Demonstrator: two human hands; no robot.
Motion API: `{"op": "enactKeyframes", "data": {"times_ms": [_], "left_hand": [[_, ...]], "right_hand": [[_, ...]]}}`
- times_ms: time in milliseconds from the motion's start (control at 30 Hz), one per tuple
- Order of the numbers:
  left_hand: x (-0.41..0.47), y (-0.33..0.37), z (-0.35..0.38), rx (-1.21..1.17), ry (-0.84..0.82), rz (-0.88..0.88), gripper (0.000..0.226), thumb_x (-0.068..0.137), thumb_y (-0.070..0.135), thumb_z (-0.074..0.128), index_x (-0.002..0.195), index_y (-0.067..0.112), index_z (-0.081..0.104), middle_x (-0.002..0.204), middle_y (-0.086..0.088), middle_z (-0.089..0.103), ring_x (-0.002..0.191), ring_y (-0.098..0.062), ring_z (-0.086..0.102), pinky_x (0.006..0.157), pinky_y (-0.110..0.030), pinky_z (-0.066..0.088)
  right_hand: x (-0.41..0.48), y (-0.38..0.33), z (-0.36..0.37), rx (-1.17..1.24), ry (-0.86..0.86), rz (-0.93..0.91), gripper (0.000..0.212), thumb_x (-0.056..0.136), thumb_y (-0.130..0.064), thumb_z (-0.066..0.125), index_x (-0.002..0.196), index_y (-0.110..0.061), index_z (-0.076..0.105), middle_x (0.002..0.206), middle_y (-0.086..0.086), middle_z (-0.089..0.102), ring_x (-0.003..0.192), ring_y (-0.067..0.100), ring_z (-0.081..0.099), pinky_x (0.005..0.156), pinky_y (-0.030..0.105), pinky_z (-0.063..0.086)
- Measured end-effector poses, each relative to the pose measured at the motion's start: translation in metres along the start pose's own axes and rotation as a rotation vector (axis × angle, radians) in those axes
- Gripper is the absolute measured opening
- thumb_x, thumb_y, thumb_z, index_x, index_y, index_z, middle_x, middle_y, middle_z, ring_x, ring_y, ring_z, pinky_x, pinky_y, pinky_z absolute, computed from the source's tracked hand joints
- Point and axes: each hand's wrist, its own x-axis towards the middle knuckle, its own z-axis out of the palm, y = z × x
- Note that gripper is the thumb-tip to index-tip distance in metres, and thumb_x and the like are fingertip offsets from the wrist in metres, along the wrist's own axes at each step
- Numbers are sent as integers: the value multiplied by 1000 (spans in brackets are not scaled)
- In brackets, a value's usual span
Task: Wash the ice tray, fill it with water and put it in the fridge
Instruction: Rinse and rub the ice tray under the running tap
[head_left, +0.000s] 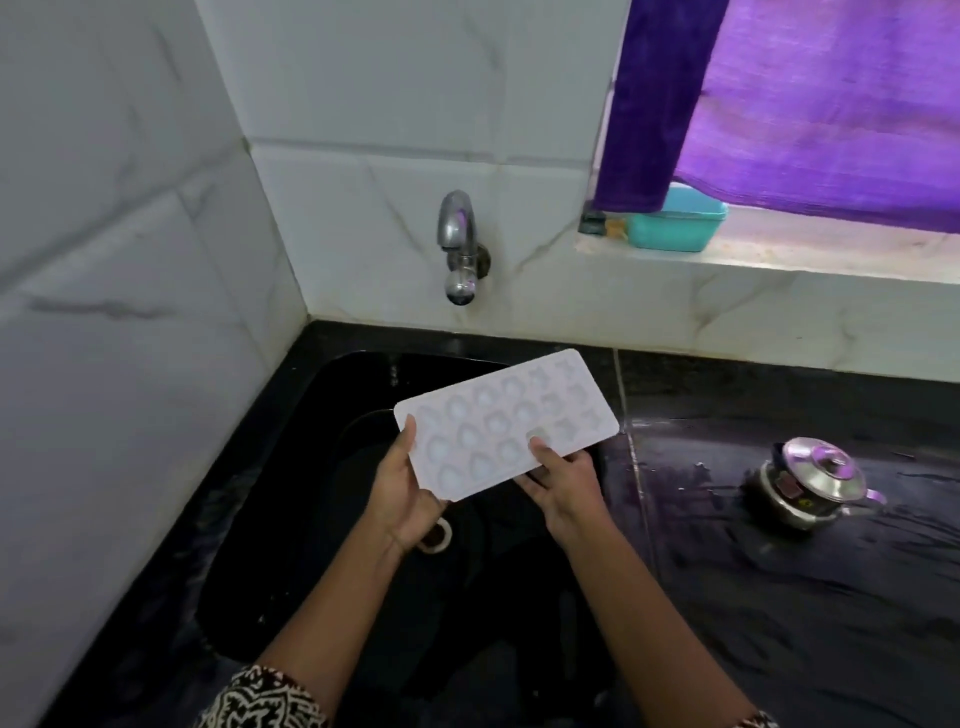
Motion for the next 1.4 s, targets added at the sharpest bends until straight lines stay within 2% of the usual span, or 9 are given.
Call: {"op": "enactKeyframes", "data": {"times_ms": [133, 200, 333, 500, 633, 767, 933, 1133, 1400], "left_hand": [[10, 21, -30, 16, 18, -34, 65, 94, 53, 43, 140, 7, 50, 141, -17, 52, 129, -34, 52, 97, -45, 51], [16, 26, -45, 14, 9, -49, 64, 93, 53, 45, 138, 8, 53, 142, -17, 52, 129, -34, 51, 96, -45, 51], [32, 35, -72, 8, 25, -49, 70, 90, 56, 49, 144, 10, 44, 144, -17, 49, 132, -36, 48, 102, -51, 46], [51, 35, -92, -3, -23, -84, 75, 88, 58, 55, 144, 11, 44, 146, -18, 47, 134, -37, 46, 104, -52, 44], [64, 25, -97, -46, -47, -120, 76, 87, 60, 55, 143, 9, 46, 144, -19, 49, 132, -37, 48, 99, -51, 47], [79, 15, -99, -92, -74, -151, 68, 88, 62, 50, 133, 12, 60, 140, -17, 53, 128, -36, 52, 94, -50, 50], [91, 11, -109, -102, -92, -156, 68, 89, 62, 52, 135, 11, 57, 141, -18, 53, 128, -38, 52, 91, -50, 51], [95, 6, -113, -132, -89, -188, 69, 90, 61, 49, 137, 10, 54, 141, -19, 52, 128, -39, 51, 92, -53, 50], [87, 4, -103, -29, -120, -314, 69, 82, 57, 63, 131, 8, 60, 136, -22, 56, 125, -42, 54, 98, -57, 46]], "right_hand": [[5, 33, 21, 5, 27, 44, 50, 90, -10, 63, 133, -7, 36, 127, 14, 56, 105, 28, 62, 67, 32, 56], [9, 43, 26, -22, 128, 27, 52, 89, -15, 64, 131, -9, 34, 130, 12, 52, 113, 29, 57, 80, 38, 53], [32, 24, 34, -127, 458, -315, 60, 90, -16, 64, 140, -12, 32, 145, 13, 36, 129, 23, 41, 106, 35, 37], [79, -35, 84, -495, 211, -490, 36, 90, -15, 62, 125, -12, 54, 123, 1, 57, 107, 10, 54, 86, 20, 43], [128, -61, 132, -611, 16, -258, 35, 96, -20, 53, 128, -6, 51, 112, 6, 57, 111, 20, 54, 93, 28, 44], [158, -64, 158, -432, -94, 2, 33, 101, -29, 43, 121, -2, 46, 123, 22, 54, 116, 33, 56, 93, 35, 47], [168, -65, 165, -63, -266, 46, 57, 98, -45, 41, 122, 6, 49, 107, 26, 63, 99, 35, 65, 84, 39, 55], [166, -72, 174, -45, -240, -23, 44, 92, -23, 61, 125, 2, 48, 97, 22, 61, 82, 33, 66, 77, 40, 58], [164, -76, 177, -229, -192, -58, 25, 91, -25, 63, 97, -3, 52, 88, 19, 62, 72, 28, 66, 78, 36, 57]]}}
